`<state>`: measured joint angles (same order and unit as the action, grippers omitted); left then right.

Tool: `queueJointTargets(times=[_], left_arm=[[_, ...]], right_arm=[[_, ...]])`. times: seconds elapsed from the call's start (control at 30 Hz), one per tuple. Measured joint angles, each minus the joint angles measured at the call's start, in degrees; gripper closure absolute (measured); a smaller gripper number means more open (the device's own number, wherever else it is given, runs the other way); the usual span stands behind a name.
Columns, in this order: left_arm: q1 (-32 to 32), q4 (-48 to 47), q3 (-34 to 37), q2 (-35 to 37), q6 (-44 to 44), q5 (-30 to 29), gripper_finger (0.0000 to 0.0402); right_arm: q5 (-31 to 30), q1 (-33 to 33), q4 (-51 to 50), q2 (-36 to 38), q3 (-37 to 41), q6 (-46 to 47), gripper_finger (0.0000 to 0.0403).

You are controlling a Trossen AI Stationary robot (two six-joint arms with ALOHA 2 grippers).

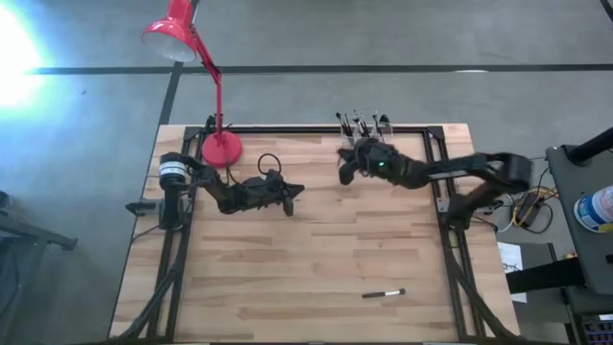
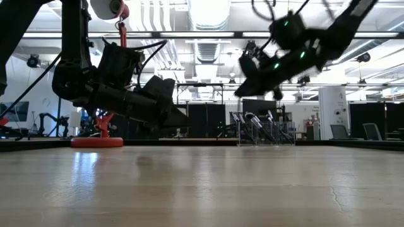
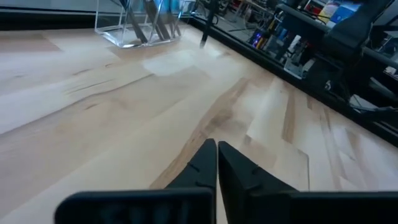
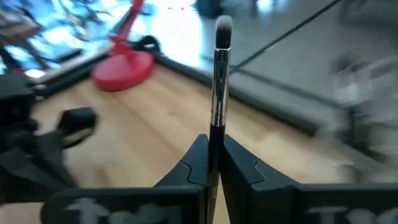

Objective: Put items in baskets/containers
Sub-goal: Put the eyeshadow brush into the transparent organizer

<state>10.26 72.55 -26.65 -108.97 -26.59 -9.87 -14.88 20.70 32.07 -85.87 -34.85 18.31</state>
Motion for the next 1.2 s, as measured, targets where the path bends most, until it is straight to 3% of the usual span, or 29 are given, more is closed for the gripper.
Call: queueJointTargets(times=[0.23, 0.4, 0.53, 0.77, 1.2], left_arm=[[0.0, 0.0, 0.0, 0.0, 0.6, 0.2, 0.04], [0.0, 0.0, -0.4, 0.0, 0.7, 0.3, 0.0401], [0.0, 0.0, -0.5, 0.0, 1.0, 0.4, 0.0401], [0.0, -0.1, -0.5, 0.0, 1.0, 0.4, 0.0401], [0.0, -0.3, -0.5, -0.1, 1.3, 0.4, 0.0401]], right_arm=[[-8.4, 5.8, -21.0, 18.6, 0.0, -8.4, 0.0389], [-9.2, 14.5, -25.4, 22.4, 0.0, -12.6, 0.0389], [-7.1, 22.1, -23.8, 20.4, 0.1, -16.1, 0.0389], [3.4, 32.4, -16.9, 11.8, -0.2, -16.8, 0.0389], [6.2, 33.5, -13.4, 1.8, -0.5, -16.2, 0.0374]])
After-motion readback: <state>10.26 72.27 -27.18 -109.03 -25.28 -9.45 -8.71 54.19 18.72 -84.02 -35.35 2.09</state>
